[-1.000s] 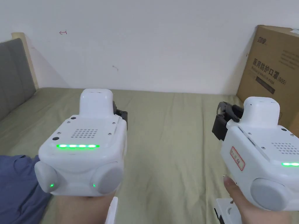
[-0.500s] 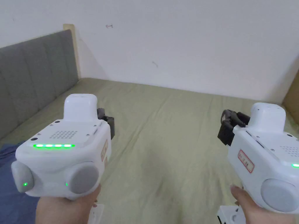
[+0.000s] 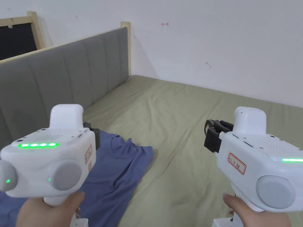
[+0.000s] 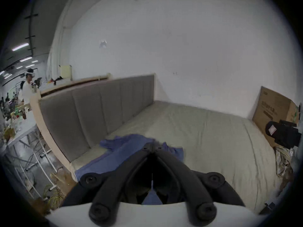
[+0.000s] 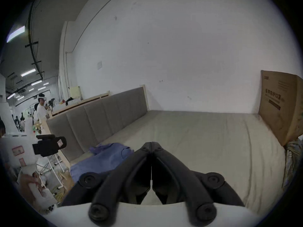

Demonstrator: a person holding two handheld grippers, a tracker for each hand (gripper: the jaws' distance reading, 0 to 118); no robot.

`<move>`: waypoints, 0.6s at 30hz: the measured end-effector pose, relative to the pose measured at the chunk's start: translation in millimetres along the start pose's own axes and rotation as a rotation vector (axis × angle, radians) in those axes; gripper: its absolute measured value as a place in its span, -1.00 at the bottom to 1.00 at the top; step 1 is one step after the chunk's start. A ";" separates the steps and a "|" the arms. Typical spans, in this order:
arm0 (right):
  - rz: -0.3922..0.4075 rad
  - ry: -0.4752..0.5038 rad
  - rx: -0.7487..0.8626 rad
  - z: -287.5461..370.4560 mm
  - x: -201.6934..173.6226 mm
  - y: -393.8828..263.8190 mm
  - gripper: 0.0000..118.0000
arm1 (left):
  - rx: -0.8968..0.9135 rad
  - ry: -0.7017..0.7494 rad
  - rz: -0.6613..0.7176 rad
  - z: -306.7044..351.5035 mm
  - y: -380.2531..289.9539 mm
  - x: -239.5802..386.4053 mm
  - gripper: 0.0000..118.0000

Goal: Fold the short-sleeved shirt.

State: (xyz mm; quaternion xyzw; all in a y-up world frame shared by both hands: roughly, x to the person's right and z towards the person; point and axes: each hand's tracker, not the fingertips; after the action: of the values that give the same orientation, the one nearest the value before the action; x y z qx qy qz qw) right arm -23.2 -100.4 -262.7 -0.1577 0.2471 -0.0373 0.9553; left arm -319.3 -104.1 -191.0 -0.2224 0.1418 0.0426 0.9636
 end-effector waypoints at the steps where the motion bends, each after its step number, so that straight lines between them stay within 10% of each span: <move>1: 0.003 0.005 -0.033 -6.4 -0.4 -1.5 -0.98 | -0.113 -0.022 -0.012 -17.2 -0.5 -1.5 -1.00; 8: 0.041 0.030 -0.210 -51.1 2.7 -24.2 -0.98 | -0.772 -0.298 0.220 -153.0 -52.1 -26.1 -0.89; 11: 0.022 0.049 -0.261 -63.5 9.0 -35.5 -0.98 | -0.815 -0.185 0.116 -193.5 -73.9 -20.1 0.83; 18: 0.028 0.035 -0.331 -70.2 24.2 -54.4 -0.98 | -0.810 -0.175 0.032 -254.5 -102.2 3.2 0.86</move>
State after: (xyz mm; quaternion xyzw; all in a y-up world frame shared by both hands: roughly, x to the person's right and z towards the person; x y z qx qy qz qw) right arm -35.6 -175.5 -314.6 -0.3090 0.2686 0.0143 0.9122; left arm -366.2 -307.9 -368.4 -0.5767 0.0347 0.1287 0.8060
